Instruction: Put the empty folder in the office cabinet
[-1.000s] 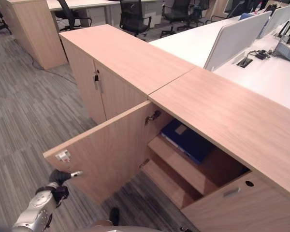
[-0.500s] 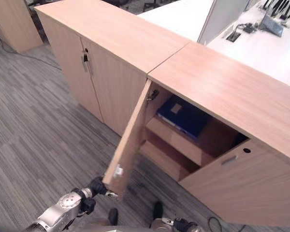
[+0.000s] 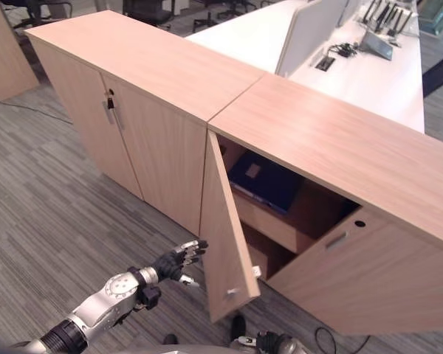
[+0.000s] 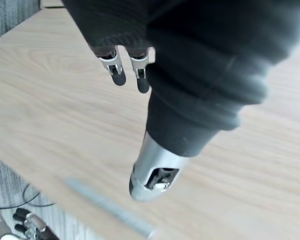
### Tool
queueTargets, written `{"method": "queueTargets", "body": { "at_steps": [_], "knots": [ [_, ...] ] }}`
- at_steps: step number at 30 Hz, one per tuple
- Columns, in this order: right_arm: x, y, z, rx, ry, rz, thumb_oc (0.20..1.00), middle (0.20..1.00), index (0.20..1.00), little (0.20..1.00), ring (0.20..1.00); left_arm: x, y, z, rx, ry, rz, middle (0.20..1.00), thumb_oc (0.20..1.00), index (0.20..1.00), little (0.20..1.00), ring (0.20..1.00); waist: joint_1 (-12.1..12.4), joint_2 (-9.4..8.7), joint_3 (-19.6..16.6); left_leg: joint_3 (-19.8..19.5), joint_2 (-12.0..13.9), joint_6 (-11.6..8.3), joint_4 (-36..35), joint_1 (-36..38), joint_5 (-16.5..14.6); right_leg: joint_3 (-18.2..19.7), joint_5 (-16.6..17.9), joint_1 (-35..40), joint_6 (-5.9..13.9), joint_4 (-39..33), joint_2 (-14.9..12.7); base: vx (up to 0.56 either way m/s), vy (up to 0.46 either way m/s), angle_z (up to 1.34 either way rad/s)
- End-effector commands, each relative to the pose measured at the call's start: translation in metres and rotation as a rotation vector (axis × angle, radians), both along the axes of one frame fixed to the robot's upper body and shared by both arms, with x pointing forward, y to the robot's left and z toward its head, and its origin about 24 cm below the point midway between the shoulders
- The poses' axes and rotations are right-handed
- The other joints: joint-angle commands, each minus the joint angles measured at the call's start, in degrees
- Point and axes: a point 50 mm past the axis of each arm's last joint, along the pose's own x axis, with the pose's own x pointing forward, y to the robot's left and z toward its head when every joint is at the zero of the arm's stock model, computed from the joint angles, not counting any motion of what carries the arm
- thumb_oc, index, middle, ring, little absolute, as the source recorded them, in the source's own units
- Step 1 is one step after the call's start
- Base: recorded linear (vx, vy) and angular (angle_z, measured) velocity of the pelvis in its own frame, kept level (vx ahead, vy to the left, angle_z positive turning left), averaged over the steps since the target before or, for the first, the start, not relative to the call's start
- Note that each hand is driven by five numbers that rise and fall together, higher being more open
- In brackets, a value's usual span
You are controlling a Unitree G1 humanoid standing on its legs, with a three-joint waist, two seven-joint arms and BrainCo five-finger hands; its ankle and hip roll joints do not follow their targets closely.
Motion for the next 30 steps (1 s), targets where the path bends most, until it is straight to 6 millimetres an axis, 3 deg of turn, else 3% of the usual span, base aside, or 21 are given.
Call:
{"method": "queueTargets", "body": {
  "at_steps": [1,3,5,7,8,11,15,17,20,21,23,25,27,30],
  "knots": [
    [0.020,-0.002,0.008,0.010,-0.056,-0.005,1.000,1.000,1.000,1.000,1.000,0.023,-0.019,0.037,-0.118,-0.164,-0.007,1.000,1.000,1.000,1.000,1.000,1.9,3.53,2.7,-3.4,1.3,-0.57,-4.3,0.4,-2.9,-10.1,-14.7,3.1,-0.90,9.5,-1.7,-0.05,0.011,-0.68],
    [0.015,-0.002,0.006,0.018,-0.040,-0.031,1.000,1.000,1.000,1.000,1.000,0.025,-0.020,0.038,-0.110,-0.164,-0.010,1.000,1.000,1.000,1.000,1.000,2.2,2.86,1.9,-0.2,1.9,-0.46,-4.3,0.8,-2.8,-13.3,-13.8,5.4,-1.04,11.8,-5.6,-0.05,0.028,-0.43],
    [0.009,-0.001,0.004,0.027,-0.022,-0.057,1.000,1.000,1.000,1.000,1.000,0.026,-0.021,0.037,-0.093,-0.170,-0.022,1.000,1.000,1.000,1.000,1.000,2.9,1.59,0.1,1.4,1.7,-0.74,-4.3,1.8,-4.6,-15.5,-13.4,7.9,0.65,9.2,-6.1,0.14,-0.046,-0.83],
    [0.012,0.003,0.004,0.042,-0.036,-0.076,1.000,1.000,1.000,1.000,1.000,0.030,-0.023,0.037,-0.064,-0.180,-0.036,1.000,1.000,1.000,1.000,1.000,2.9,0.79,-0.8,3.3,2.0,-0.92,-4.3,2.3,-4.8,-16.7,-12.9,8.6,1.30,6.1,-5.0,0.09,-0.139,-1.00],
    [0.022,0.008,0.008,0.059,-0.068,-0.072,1.000,1.000,1.000,1.000,1.000,0.040,-0.026,0.039,-0.018,-0.202,-0.046,1.000,1.000,1.000,1.000,1.000,2.1,0.59,-0.8,4.6,2.7,-0.90,-4.3,3.0,-4.8,-16.3,-12.3,6.9,1.06,5.6,-3.3,0.03,-0.139,-1.02],
    [0.028,0.010,0.010,0.068,-0.090,-0.074,1.000,1.000,1.000,1.000,1.000,0.052,-0.028,0.045,0.012,-0.248,-0.036,1.000,1.000,1.000,1.000,1.000,1.3,0.59,-1.0,6.3,3.2,-1.06,-4.3,4.2,-5.4,-16.3,-12.5,7.8,0.78,2.6,-1.8,0.04,-0.110,-0.76],
    [0.039,0.012,0.015,0.089,-0.131,-0.084,1.000,1.000,1.000,1.000,1.000,0.077,-0.036,0.055,0.072,-0.316,-0.011,1.000,1.000,1.000,1.000,1.000,-0.5,1.03,-2.2,8.0,4.6,-1.78,-4.3,5.9,-5.9,-14.2,-14.0,8.9,-0.42,0.3,1.2,0.10,-0.136,-0.37],
    [0.048,0.012,0.020,0.102,-0.169,-0.111,1.000,1.000,1.000,1.000,1.000,0.099,-0.036,0.069,0.134,-0.389,0.032,1.000,1.000,1.000,1.000,1.000,-1.9,1.67,-3.2,9.1,5.8,-2.38,-4.3,6.6,-5.9,-12.8,-15.4,9.2,-1.11,0.0,3.0,0.09,-0.186,-0.39],
    [0.058,0.013,0.025,0.117,-0.207,-0.114,1.000,1.000,1.000,1.000,1.000,0.114,-0.033,0.078,0.169,-0.421,0.076,1.000,1.000,1.000,1.000,1.000,-2.8,1.65,-3.5,10.5,6.2,-2.72,-4.3,6.4,-4.3,-12.3,-15.2,8.5,-2.16,0.0,3.6,0.03,-0.136,-0.21],
    [0.017,-0.010,0.012,0.062,-0.112,-0.146,1.000,1.000,1.000,1.000,1.000,0.127,-0.024,0.091,0.188,-0.459,0.116,1.000,1.000,1.000,1.000,1.000,-4.7,2.16,-3.5,11.4,6.8,-3.12,-4.2,6.7,-4.0,-11.0,-15.5,8.4,-2.36,0.0,4.6,0.04,-0.079,-0.34],
    [0.012,-0.018,0.010,0.033,-0.091,-0.164,1.000,1.000,1.000,1.000,1.000,0.134,-0.020,0.094,0.205,-0.463,0.150,1.000,1.000,1.000,1.000,1.000,-5.1,2.32,-3.7,11.8,7.3,-3.43,-4.1,6.9,-3.9,-10.6,-15.7,8.5,-2.56,0.0,5.1,0.06,-0.114,-0.21],
    [0.008,-0.028,0.008,0.000,-0.048,-0.190,1.000,1.000,1.000,1.000,1.000,0.150,0.000,0.091,0.223,-0.399,0.284,1.000,1.000,1.000,1.000,1.000,-5.8,3.32,-4.2,11.9,8.8,-4.44,-3.9,8.2,-4.7,-9.4,-17.3,9.7,-2.69,0.0,6.5,0.14,-0.150,-0.28],
    [0.010,-0.026,0.008,0.004,-0.049,-0.191,1.000,1.000,1.000,1.000,1.000,0.155,0.007,0.092,0.231,-0.384,0.330,1.000,1.000,1.000,1.000,1.000,-6.0,3.07,-4.1,13.0,8.9,-4.56,-3.2,7.7,-3.6,-9.3,-16.7,9.3,-3.50,0.0,6.5,0.09,-0.134,-0.21],
    [0.010,-0.028,0.009,0.008,-0.064,-0.231,1.000,1.000,1.000,1.000,1.000,0.167,0.030,0.103,0.245,-0.387,0.454,1.000,1.000,1.000,1.000,1.000,-7.1,3.81,-3.9,12.9,11.8,-5.99,3.3,6.9,-6.5,-7.3,-18.4,10.4,-4.31,0.0,8.5,0.13,-0.177,-0.21]
  ]
}}
